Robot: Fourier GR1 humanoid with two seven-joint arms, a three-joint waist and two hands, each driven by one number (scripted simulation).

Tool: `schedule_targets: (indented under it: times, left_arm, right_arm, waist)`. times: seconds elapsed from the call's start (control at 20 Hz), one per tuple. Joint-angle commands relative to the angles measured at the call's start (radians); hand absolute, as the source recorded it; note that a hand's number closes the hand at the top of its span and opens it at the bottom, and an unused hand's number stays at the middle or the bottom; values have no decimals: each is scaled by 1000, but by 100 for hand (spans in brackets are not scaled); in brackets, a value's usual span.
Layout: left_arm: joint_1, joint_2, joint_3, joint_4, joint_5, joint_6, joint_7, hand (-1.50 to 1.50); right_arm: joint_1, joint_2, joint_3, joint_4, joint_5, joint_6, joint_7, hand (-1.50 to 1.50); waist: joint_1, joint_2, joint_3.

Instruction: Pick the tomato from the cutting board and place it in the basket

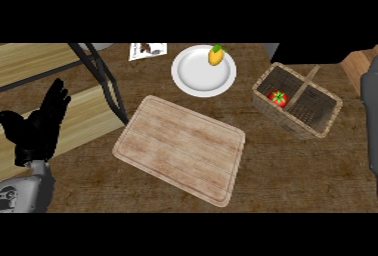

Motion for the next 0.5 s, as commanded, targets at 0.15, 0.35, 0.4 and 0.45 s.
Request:
schedule_targets:
  times: [0.15,0.35,0.4,0.45]
  left_arm:
    - [21,-15,7,23,12,-4,-39,0]
    - [11,-30,-35,-74,-19,25,48,0]
    - [-33,-13,-5,42,-22,25,-8,0]
    - [-13,-4,-3,17,-4,-2,-14,0]
  right_arm:
    - [272,0,-95,-423,-170,93,56,-150]
    - [432,-16,-157,-615,-279,168,36,-150]
    - [489,-31,-193,-639,-338,195,-19,-150]
    - [484,-27,-188,-670,-336,192,8,-150]
  waist:
    - [-6,2,0]
    - [6,3,0]
    - [-3,6,0]
    - [12,7,0]
